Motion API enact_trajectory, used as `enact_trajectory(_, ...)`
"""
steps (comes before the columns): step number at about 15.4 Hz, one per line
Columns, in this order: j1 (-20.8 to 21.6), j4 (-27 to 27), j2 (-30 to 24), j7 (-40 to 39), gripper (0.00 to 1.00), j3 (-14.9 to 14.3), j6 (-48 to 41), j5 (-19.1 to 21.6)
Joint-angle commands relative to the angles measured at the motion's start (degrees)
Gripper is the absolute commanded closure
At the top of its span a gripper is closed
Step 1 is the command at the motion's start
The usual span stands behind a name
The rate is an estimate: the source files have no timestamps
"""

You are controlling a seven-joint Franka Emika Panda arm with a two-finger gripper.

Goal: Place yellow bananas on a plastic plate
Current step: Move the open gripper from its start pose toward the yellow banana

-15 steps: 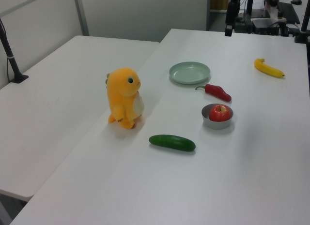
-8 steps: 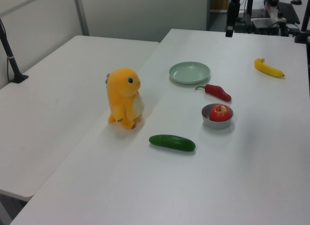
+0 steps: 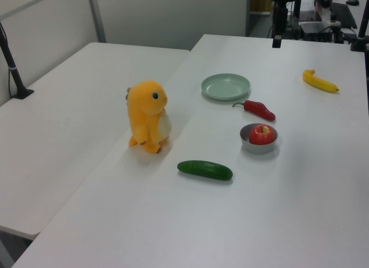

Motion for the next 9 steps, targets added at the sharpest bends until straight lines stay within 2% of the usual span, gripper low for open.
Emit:
enact_trajectory(1, 0.5, -2.8, -1.8, -2.8, 0.0, 0.1, -0.4, 0.3)
enact_trajectory(4, 0.1, -4.1, -1.6, -9.6, 0.0, 1.3, -0.2, 0.1)
enact_trajectory(9, -2.4, -4.2, -1.8, -11.6, 0.0, 1.2, -3.0, -3.0)
